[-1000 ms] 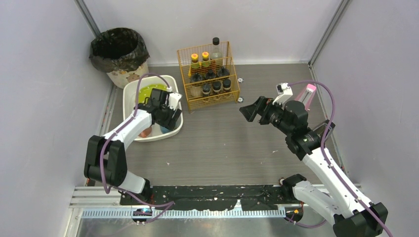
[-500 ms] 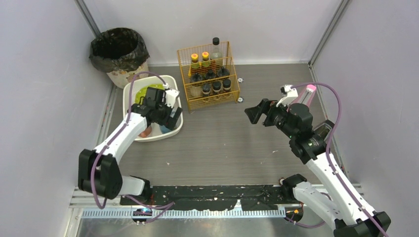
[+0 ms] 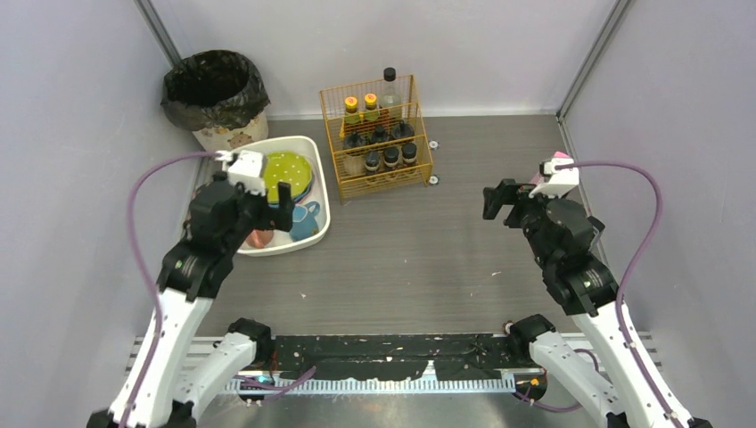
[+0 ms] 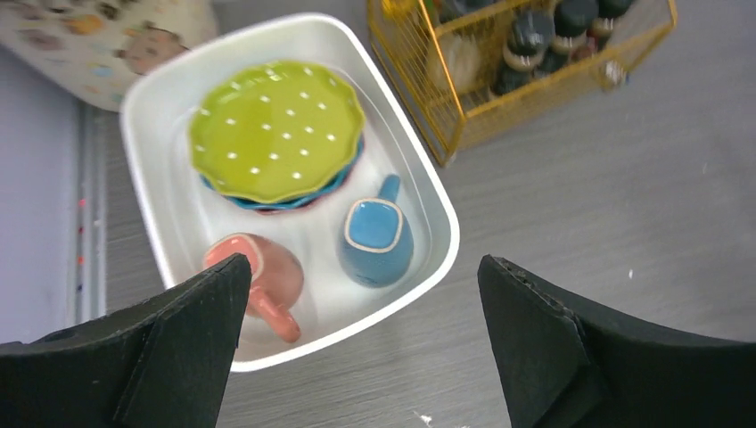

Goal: Clear the kitchen counter

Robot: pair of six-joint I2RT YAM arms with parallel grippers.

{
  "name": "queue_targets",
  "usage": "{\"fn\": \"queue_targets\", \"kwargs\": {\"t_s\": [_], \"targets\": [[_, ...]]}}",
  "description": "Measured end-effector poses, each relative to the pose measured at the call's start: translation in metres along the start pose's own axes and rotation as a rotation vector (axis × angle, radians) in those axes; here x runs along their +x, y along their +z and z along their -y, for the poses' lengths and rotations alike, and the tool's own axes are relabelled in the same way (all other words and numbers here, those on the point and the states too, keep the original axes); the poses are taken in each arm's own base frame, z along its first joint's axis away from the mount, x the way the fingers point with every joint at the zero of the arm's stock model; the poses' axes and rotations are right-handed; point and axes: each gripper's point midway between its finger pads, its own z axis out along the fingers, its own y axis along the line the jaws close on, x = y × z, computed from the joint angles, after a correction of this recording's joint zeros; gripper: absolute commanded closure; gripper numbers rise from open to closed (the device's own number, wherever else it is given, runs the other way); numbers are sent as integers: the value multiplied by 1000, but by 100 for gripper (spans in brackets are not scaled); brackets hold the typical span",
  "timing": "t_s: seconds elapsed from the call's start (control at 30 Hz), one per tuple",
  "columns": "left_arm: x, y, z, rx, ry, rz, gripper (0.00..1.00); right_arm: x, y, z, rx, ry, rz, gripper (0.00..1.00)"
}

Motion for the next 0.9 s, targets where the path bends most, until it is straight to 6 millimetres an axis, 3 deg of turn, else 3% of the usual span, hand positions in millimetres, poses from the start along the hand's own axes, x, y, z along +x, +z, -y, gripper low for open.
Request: {"fn": "queue_targets", "kwargs": {"t_s": [0.1, 0.3, 0.47, 0.63, 0.77, 0.9], "targets": [[-14, -35, -15, -82, -66, 126, 0, -10, -12, 22, 100, -26, 51, 5], [-18, -96, -48, -256, -199, 345, 1, -36, -49, 61, 284, -41, 183, 5], [-8, -133, -69, -354, -289, 501, 1, -48, -70, 83, 395, -46, 247, 5], [-10, -175, -85, -418, -377, 693, 1, -56, -87, 94, 444, -40, 298, 5], [-10, -195, -94, -455, -414, 773, 1, -64, -99, 99, 460, -22, 345, 5], [-7, -193, -98, -485, -406, 765, 1, -65, -102, 101, 472, -14, 357, 5]]}}
